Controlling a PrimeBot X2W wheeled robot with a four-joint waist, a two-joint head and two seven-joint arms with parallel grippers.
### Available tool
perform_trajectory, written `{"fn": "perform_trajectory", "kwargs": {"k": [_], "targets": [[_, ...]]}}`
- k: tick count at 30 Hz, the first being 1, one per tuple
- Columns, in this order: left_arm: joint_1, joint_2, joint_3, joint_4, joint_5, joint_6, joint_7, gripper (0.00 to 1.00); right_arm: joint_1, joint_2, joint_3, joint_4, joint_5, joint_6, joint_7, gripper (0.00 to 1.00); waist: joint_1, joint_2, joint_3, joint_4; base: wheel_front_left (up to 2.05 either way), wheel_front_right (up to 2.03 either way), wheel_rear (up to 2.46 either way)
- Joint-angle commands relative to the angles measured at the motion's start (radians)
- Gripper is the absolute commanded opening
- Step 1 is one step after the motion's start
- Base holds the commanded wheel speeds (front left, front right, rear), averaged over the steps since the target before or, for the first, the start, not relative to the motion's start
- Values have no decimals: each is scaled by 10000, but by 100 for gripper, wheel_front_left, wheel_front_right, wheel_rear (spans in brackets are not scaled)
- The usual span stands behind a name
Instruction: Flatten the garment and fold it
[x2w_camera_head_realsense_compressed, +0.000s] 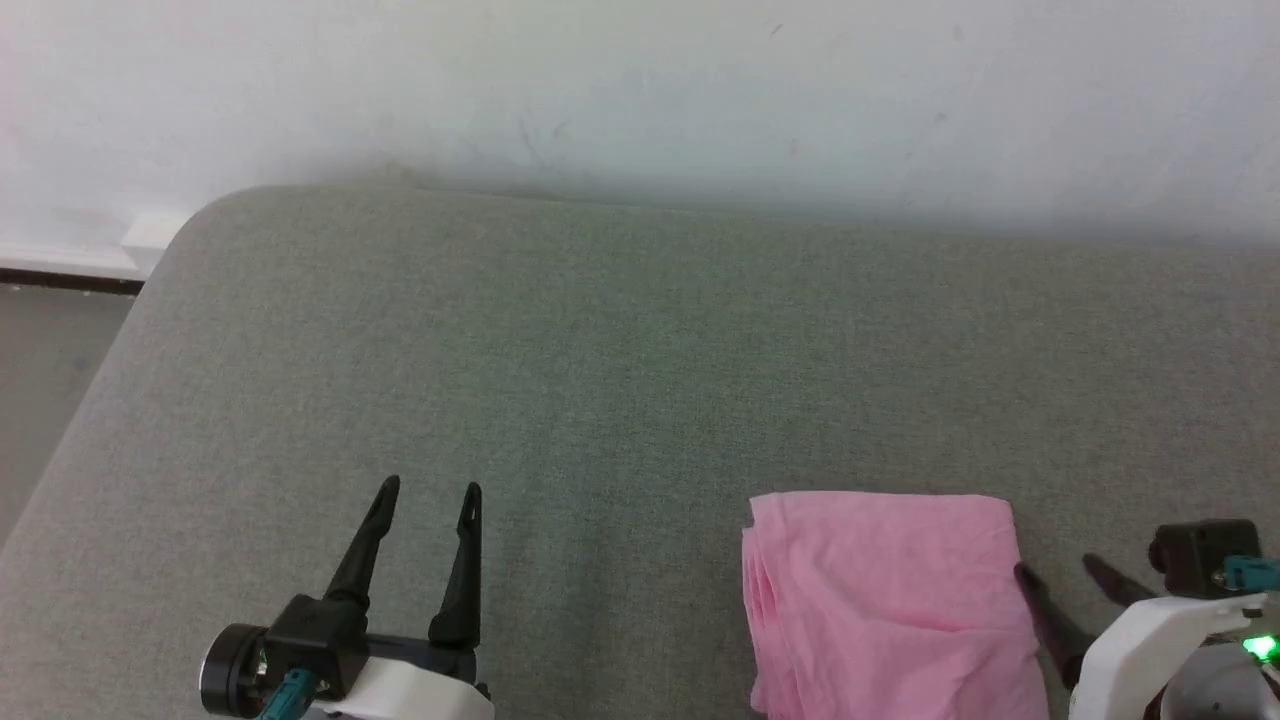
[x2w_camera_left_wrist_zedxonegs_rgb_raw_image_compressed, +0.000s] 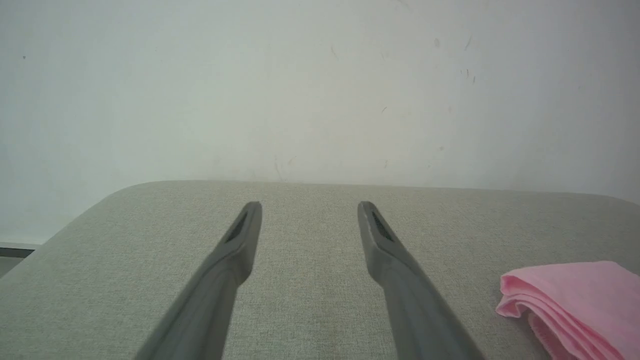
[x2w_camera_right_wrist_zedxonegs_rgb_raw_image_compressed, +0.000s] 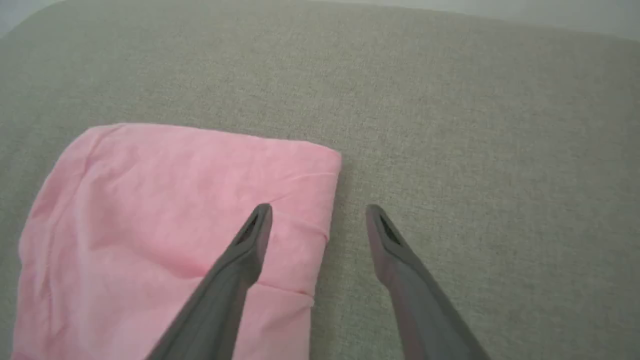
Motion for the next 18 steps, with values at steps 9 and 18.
{"fn": "perform_trajectory", "kwargs": {"k": [9,18], "targets": [[-456,-93,-158,191,202,-126,-47,100,-408,354,-35,715,562,-7,2990,100,-1,0,454,484,0,0,0],[-612,-132,-183,287,265,-156,-47,100,-739,455,715,2045,195,-7,3052,0,-1,0,566,756,0,0,0]]}}
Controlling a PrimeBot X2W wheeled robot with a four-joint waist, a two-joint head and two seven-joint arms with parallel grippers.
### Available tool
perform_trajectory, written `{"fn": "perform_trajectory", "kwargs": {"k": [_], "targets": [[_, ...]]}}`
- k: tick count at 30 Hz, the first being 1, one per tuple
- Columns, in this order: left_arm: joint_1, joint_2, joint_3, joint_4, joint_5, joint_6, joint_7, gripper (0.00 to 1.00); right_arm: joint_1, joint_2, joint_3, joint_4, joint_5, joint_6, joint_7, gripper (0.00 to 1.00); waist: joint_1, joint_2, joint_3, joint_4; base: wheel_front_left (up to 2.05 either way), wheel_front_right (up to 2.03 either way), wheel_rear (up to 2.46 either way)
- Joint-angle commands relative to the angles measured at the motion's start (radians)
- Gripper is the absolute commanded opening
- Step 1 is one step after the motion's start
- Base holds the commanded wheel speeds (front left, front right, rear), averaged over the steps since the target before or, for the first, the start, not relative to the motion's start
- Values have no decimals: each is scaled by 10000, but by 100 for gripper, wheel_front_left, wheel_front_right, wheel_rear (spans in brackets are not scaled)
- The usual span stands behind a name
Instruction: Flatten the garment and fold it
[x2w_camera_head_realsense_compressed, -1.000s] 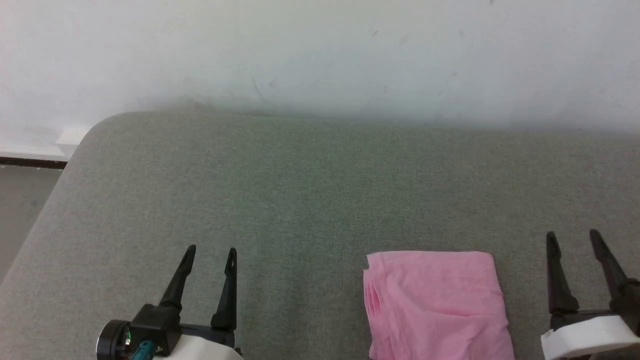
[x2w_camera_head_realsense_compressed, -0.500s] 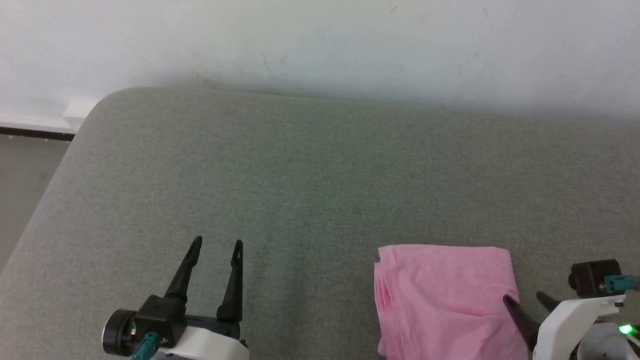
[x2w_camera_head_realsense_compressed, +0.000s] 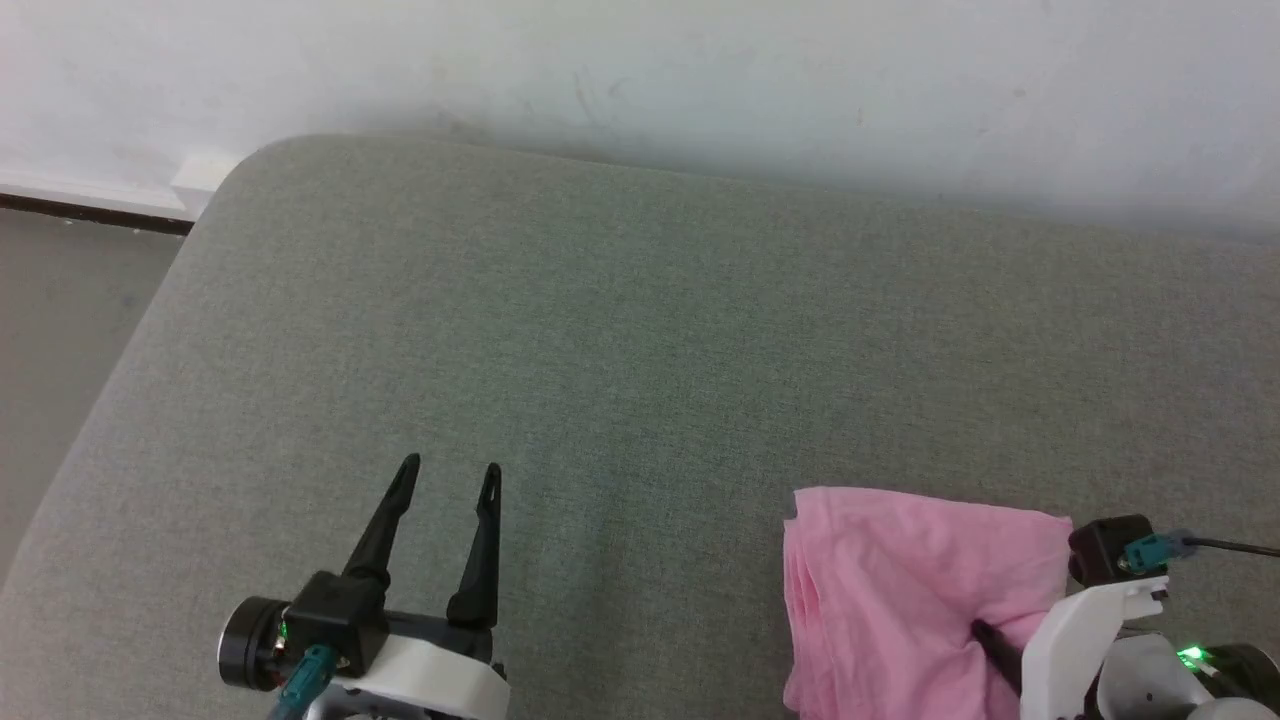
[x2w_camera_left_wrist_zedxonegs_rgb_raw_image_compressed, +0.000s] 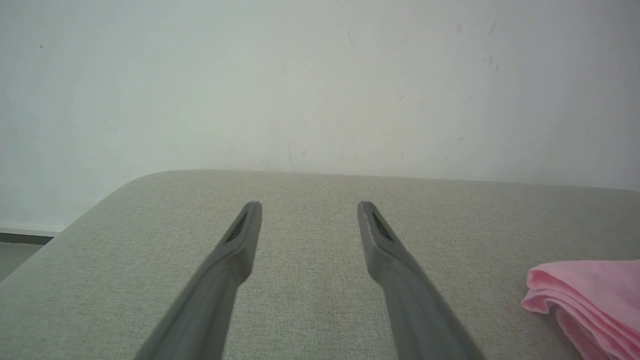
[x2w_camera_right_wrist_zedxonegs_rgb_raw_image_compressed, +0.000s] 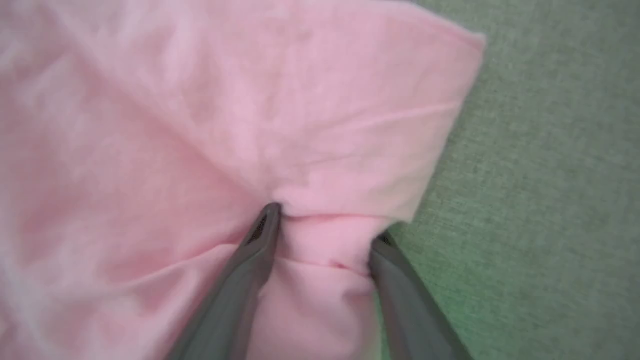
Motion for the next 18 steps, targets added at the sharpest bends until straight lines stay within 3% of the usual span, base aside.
{"fn": "perform_trajectory", "kwargs": {"k": [1,5,10,18], "targets": [[-150,-52,-26,37,134,-67,-47,100,65,57,268,368,-148,-7,-34,0,0,0,-9,11,0,0,0],[-145,-68,-80,47,135,-57,-47,100,-365,-361,670,357,-715,-7,-740,0,0,0,-69,-219,0,0,0],[-175,-87,-173,13,127,-32,-47,100,-1324,-1452,1602,-130,-1754,-7,-1182,0,0,0,-6,-962,0,0,0],[-715,-100,-251,-117,213,-49,-47,100,-2944,-3903,3036,-517,-2006,-7,-772,0,0,0,839,-2535,0,0,0]]}}
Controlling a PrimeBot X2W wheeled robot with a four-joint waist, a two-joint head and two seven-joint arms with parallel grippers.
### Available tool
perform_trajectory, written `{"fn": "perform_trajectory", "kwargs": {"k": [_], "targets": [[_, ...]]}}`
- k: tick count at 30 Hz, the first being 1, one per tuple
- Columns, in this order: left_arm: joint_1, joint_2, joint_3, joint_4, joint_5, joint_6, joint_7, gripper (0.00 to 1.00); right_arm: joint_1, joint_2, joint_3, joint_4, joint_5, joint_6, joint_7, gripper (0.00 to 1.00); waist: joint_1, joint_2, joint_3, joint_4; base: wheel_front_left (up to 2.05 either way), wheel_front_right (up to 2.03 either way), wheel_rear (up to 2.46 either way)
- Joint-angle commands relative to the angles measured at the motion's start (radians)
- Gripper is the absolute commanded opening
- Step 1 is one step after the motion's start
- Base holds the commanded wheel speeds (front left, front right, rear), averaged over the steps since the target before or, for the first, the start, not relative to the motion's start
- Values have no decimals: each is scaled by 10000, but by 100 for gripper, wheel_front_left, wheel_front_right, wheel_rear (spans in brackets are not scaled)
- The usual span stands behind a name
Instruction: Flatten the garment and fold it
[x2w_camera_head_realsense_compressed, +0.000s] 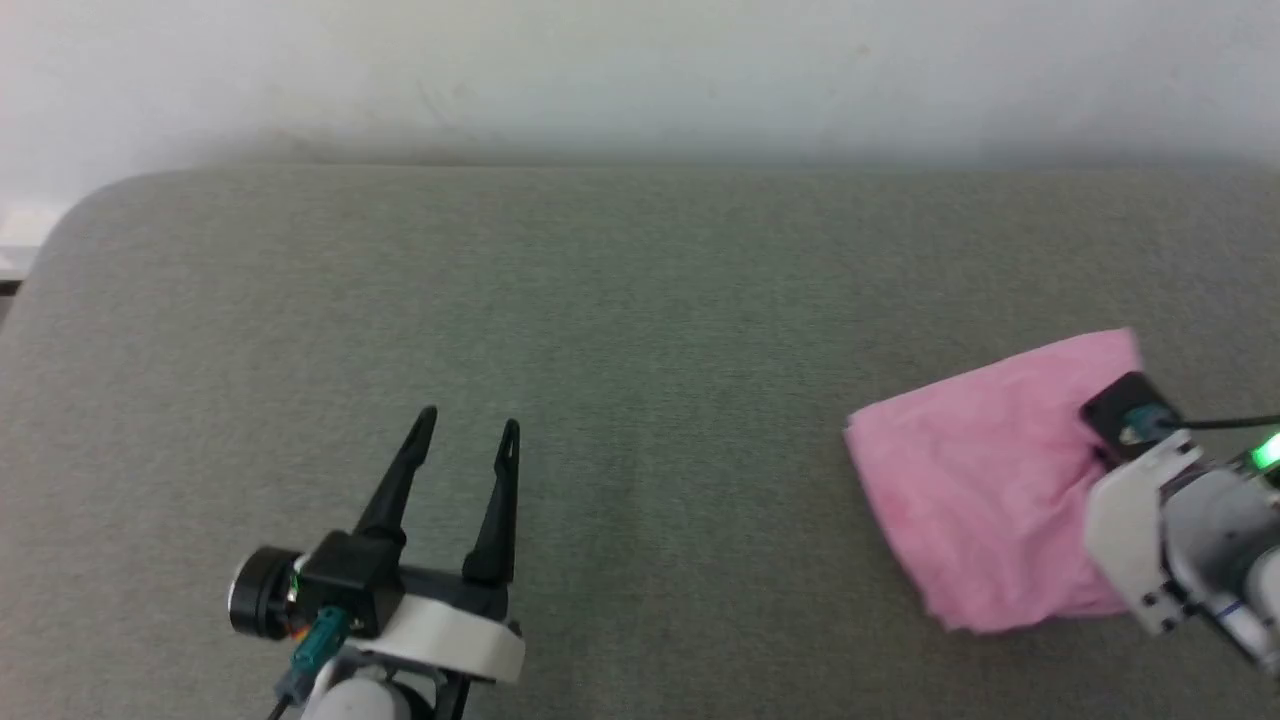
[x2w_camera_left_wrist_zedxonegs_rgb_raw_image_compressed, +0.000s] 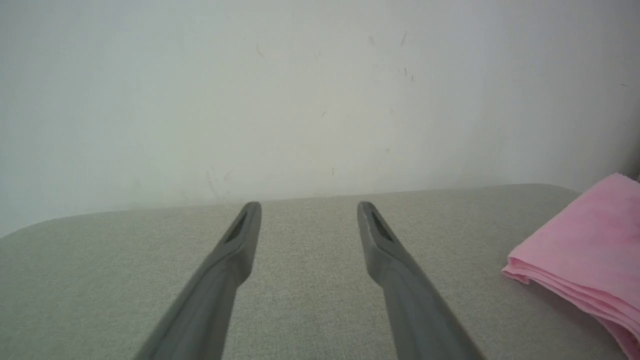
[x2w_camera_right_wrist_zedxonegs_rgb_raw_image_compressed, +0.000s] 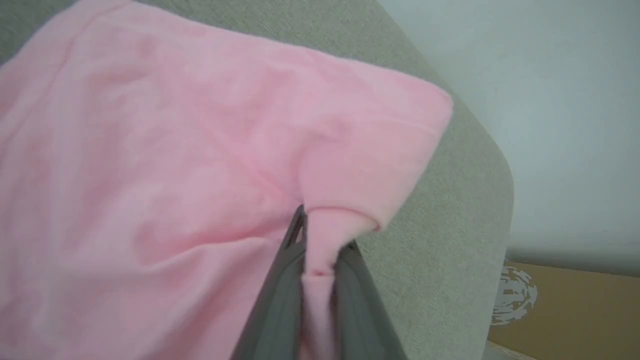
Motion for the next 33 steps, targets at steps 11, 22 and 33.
{"fn": "perform_trajectory", "kwargs": {"k": [11,22,33], "targets": [[-1383,125,-55,-117,331,-199,-47,100,-953,-2718,-404,2365,570,-25,-1317,0,-1,0,2260,-1422,0,0,0],[-2168,358,-196,-299,502,-285,-47,100,-1581,-3733,-1876,5342,-428,-25,-3936,0,-1,0,3558,-1186,0,0,0],[-2336,407,-320,-239,517,-245,-47,100,-2611,-3092,-3103,7590,-1280,-25,-5327,100,-1,0,3642,-998,0,0,0]]}}
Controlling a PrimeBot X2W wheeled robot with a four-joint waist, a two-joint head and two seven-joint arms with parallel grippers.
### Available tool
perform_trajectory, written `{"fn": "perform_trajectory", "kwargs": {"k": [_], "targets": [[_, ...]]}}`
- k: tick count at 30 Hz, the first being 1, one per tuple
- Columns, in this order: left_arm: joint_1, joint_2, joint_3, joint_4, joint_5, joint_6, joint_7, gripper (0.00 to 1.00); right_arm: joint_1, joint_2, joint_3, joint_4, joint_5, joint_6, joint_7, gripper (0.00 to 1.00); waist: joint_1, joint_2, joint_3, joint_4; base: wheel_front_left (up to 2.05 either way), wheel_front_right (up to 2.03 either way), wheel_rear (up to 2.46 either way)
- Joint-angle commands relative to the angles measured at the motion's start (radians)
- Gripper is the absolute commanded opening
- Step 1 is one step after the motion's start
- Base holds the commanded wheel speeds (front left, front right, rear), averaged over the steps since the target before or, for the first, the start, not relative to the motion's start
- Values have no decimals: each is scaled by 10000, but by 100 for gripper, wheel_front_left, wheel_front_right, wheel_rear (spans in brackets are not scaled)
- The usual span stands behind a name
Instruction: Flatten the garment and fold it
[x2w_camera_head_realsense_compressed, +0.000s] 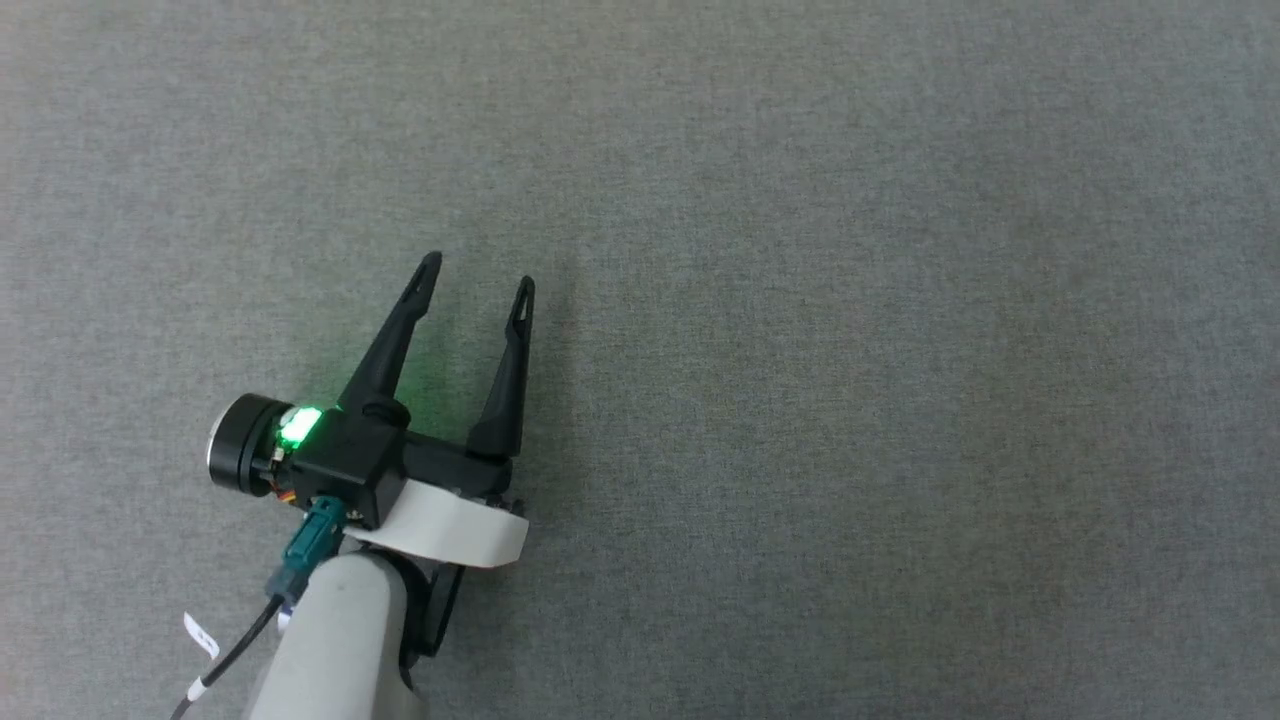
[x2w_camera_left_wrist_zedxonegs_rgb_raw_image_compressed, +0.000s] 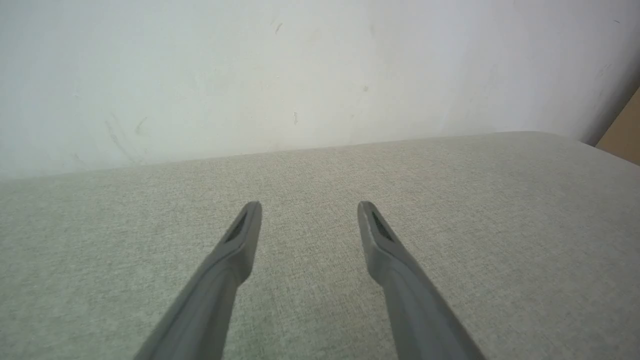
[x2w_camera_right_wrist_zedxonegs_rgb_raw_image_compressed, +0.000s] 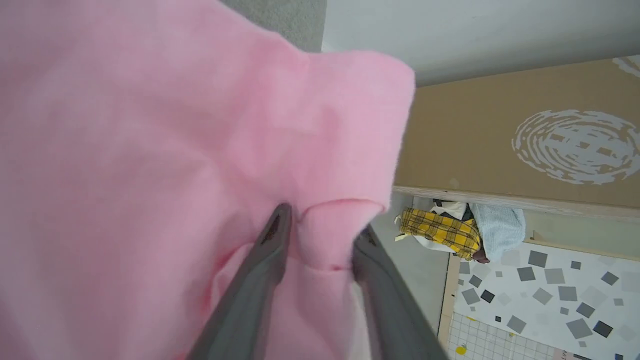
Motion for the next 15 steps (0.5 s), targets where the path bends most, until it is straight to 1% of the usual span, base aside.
{"fn": "perform_trajectory", "kwargs": {"k": [1,4,9,12,15], "targets": [[-68,42,1,37,46,37,-47,100,-268,125,-146,137,-193,-23,-195,100,-2,0,-265,9,0,0,0],[57,29,18,85,-3,74,-47,100,-454,246,-192,189,-366,-23,-362,100,-2,0,-554,-36,0,0,0],[450,-10,92,192,-148,146,-47,100,-1075,580,-471,-13,-623,-23,-643,100,-2,0,-1524,-162,0,0,0],[756,-56,209,264,-292,214,-47,100,-1483,1102,-637,-508,-466,-23,-988,100,-2,0,-2275,-193,0,0,0],[1150,-134,419,316,-539,344,-47,100,-1624,1720,-642,-1251,-213,-23,-1356,100,-2,0,-2939,-182,0,0,0]]}}
